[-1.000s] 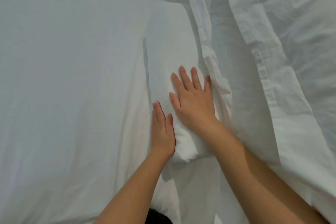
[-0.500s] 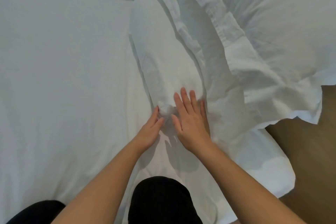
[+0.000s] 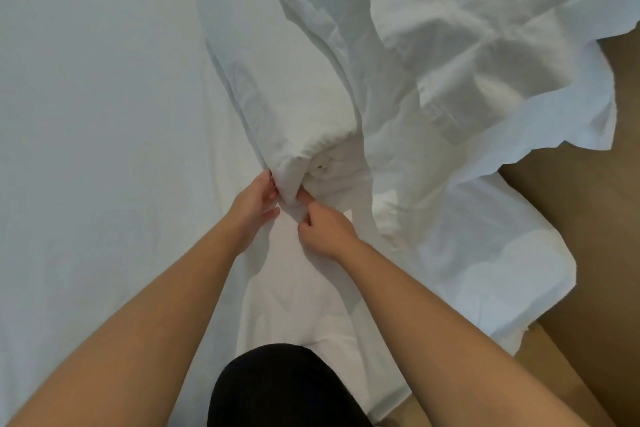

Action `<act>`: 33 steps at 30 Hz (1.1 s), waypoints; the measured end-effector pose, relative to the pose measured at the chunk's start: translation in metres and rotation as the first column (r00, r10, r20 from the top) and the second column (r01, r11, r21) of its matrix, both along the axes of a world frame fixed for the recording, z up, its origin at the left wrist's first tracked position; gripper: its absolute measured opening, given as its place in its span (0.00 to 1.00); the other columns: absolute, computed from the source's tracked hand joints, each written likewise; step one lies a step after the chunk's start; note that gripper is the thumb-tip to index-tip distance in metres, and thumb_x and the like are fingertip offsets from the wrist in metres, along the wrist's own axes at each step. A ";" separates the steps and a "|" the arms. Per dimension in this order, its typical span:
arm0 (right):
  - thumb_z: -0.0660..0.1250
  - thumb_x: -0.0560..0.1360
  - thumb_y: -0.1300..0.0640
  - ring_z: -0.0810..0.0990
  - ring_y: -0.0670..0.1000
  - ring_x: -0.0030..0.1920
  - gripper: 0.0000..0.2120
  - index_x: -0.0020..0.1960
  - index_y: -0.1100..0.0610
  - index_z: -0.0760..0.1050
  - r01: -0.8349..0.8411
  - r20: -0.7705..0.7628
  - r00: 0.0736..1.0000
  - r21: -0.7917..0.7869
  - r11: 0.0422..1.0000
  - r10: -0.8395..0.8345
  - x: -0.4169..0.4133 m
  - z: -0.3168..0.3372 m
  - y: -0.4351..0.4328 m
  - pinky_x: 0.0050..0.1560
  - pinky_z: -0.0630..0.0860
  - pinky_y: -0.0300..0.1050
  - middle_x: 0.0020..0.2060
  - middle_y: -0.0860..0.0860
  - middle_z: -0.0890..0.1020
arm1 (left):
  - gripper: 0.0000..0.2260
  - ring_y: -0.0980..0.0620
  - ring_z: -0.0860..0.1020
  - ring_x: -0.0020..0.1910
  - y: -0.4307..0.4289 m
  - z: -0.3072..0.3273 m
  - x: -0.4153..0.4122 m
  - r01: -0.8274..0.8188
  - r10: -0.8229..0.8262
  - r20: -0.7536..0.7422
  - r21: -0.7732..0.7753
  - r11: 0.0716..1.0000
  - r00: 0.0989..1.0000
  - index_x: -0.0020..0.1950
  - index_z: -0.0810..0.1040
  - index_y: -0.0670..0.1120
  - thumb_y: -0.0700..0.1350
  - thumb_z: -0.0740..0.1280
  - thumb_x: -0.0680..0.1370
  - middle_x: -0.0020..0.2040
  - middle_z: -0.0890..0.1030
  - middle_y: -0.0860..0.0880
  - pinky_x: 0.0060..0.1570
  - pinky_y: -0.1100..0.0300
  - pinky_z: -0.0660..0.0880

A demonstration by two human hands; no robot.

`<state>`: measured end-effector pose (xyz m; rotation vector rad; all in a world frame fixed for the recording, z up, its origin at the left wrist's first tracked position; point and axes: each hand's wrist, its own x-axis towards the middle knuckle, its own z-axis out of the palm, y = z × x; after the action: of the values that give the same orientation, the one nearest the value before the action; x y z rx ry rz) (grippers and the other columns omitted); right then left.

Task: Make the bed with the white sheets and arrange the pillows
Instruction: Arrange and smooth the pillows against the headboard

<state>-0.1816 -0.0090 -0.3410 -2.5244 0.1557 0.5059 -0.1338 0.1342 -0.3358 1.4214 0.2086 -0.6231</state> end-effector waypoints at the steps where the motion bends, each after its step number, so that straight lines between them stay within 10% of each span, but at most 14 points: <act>1: 0.59 0.77 0.57 0.74 0.54 0.43 0.27 0.75 0.50 0.63 0.006 -0.029 1.000 0.054 0.999 -0.005 0.005 0.000 0.000 0.44 0.72 0.46 0.44 0.53 0.77 | 0.15 0.55 0.73 0.65 0.002 -0.002 0.002 -0.003 0.003 -0.020 -0.016 1.000 1.000 0.64 0.75 0.55 0.56 0.55 0.83 0.62 0.78 0.57 0.68 0.50 0.67; 5: 0.58 0.75 0.64 0.77 0.56 0.53 0.32 0.76 0.45 0.61 0.057 -0.047 0.998 0.285 0.957 -0.045 -0.002 0.001 -0.004 0.53 0.72 0.42 0.55 0.57 0.80 | 0.20 0.54 0.74 0.65 0.004 -0.003 0.007 0.056 -0.056 -0.027 -0.024 0.998 0.998 0.71 0.71 0.51 0.56 0.53 0.83 0.65 0.77 0.54 0.67 0.51 0.68; 10: 0.57 0.73 0.66 0.73 0.42 0.26 0.26 0.68 0.49 0.72 0.221 -0.055 0.974 0.474 0.853 -0.221 -0.015 0.007 -0.008 0.33 0.70 0.36 0.27 0.48 0.78 | 0.13 0.51 0.69 0.41 0.000 -0.001 0.005 0.073 -0.073 0.003 -0.024 0.997 0.997 0.53 0.75 0.49 0.55 0.56 0.82 0.37 0.69 0.50 0.56 0.56 0.69; 13: 0.57 0.73 0.69 0.67 0.47 0.24 0.27 0.67 0.47 0.71 0.310 -0.061 0.918 0.727 0.613 -0.391 -0.012 0.029 0.001 0.28 0.66 0.39 0.26 0.51 0.74 | 0.17 0.57 0.78 0.51 -0.002 0.006 0.006 0.061 -0.066 0.178 0.029 0.998 0.982 0.67 0.72 0.52 0.55 0.54 0.83 0.50 0.79 0.56 0.60 0.57 0.72; 16: 0.56 0.73 0.69 0.63 0.48 0.22 0.27 0.63 0.44 0.73 0.271 -0.113 0.921 0.873 0.406 -0.373 -0.007 0.053 0.013 0.24 0.61 0.38 0.26 0.54 0.73 | 0.20 0.61 0.67 0.70 -0.002 0.021 0.009 0.010 -0.018 0.316 0.025 1.000 0.949 0.76 0.62 0.60 0.58 0.53 0.83 0.72 0.68 0.63 0.68 0.54 0.68; 29: 0.54 0.74 0.68 0.60 0.46 0.20 0.13 0.57 0.60 0.67 0.324 -0.243 0.934 0.888 0.327 -0.263 0.024 0.078 0.022 0.25 0.54 0.38 0.27 0.54 0.73 | 0.18 0.62 0.66 0.71 0.002 0.049 0.022 0.006 0.003 0.306 -0.030 1.000 0.952 0.72 0.68 0.62 0.58 0.54 0.83 0.71 0.69 0.63 0.70 0.47 0.67; 33: 0.53 0.74 0.70 0.58 0.46 0.21 0.25 0.66 0.50 0.70 0.245 -0.197 0.957 0.943 0.228 -0.212 0.005 0.077 0.020 0.26 0.52 0.42 0.27 0.54 0.69 | 0.18 0.63 0.65 0.71 0.003 0.054 0.021 0.051 -0.042 0.326 -0.018 0.999 0.944 0.73 0.66 0.65 0.59 0.52 0.83 0.71 0.68 0.66 0.70 0.45 0.66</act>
<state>-0.1763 0.0109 -0.2642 -1.1916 0.1547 0.3305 -0.1125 0.1370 -0.2819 1.4841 -0.0956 -0.4182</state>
